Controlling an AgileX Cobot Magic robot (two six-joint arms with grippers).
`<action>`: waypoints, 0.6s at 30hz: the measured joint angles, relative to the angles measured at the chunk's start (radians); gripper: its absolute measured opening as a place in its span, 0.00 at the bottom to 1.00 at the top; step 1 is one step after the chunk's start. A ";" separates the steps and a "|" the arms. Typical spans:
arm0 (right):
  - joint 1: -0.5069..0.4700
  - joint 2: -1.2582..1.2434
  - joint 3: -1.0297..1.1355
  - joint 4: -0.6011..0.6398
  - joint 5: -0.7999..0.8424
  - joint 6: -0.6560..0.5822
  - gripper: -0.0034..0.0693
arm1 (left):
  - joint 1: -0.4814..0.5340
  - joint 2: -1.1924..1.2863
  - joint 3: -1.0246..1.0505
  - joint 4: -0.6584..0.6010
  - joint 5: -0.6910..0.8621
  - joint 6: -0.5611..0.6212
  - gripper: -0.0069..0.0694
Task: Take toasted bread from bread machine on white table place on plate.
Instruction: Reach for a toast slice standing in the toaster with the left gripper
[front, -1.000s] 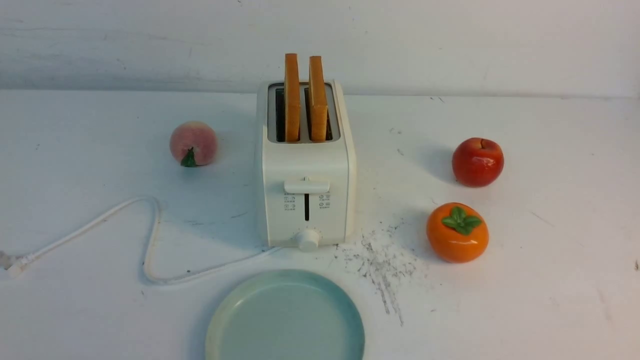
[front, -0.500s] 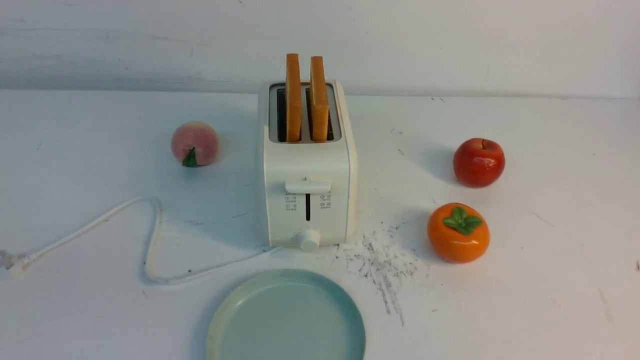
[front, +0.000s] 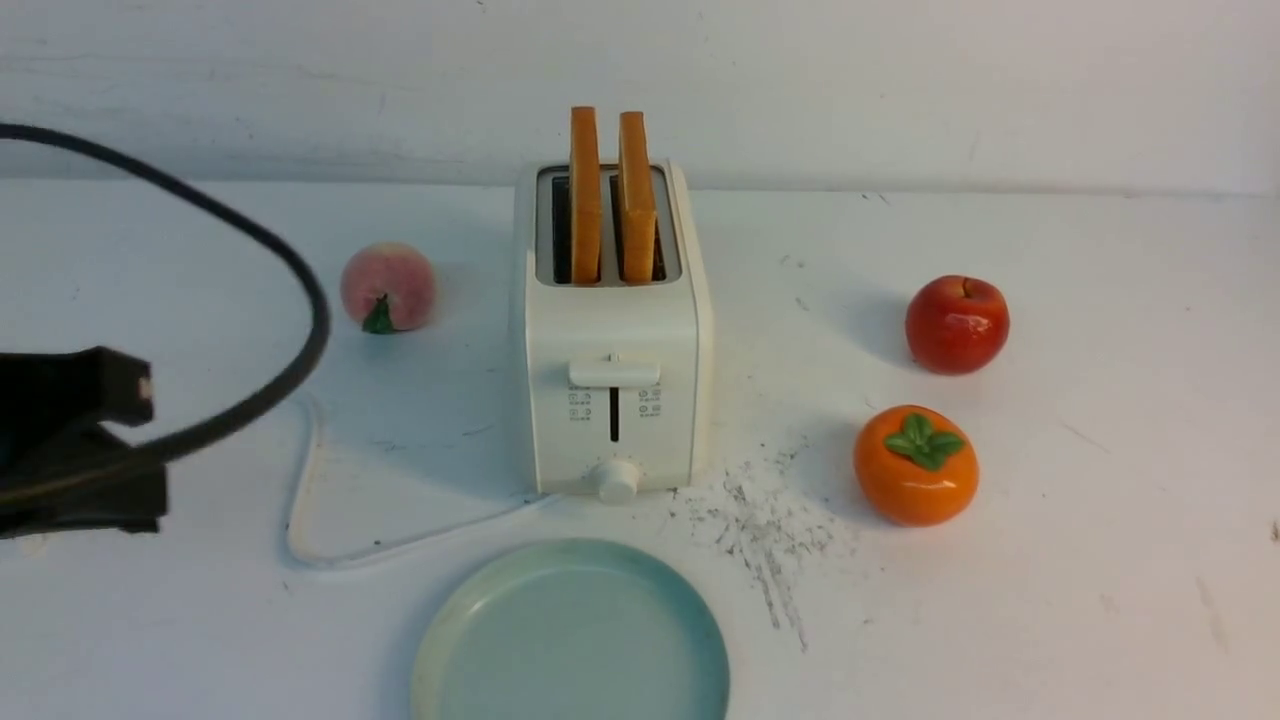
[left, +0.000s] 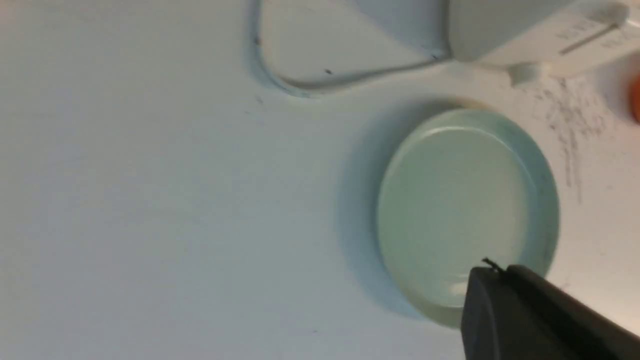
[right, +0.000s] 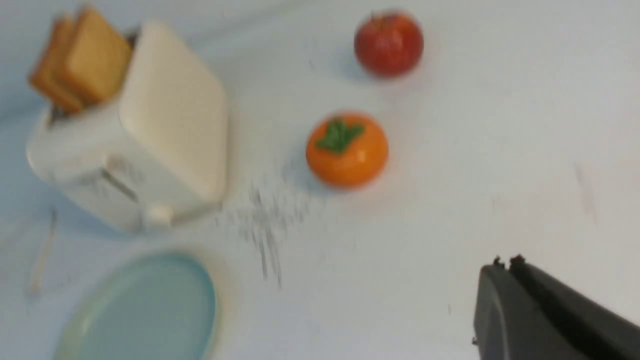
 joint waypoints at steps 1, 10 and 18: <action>0.008 0.049 -0.017 0.022 0.069 -0.025 0.02 | 0.000 0.024 0.000 -0.056 -0.032 0.034 0.07; 0.014 0.165 0.006 0.206 0.113 -0.259 0.03 | -0.009 0.169 -0.154 -0.183 -0.092 0.112 0.07; 0.014 0.165 0.031 0.281 0.072 -0.317 0.03 | -0.236 0.378 -0.504 0.047 -0.092 -0.030 0.07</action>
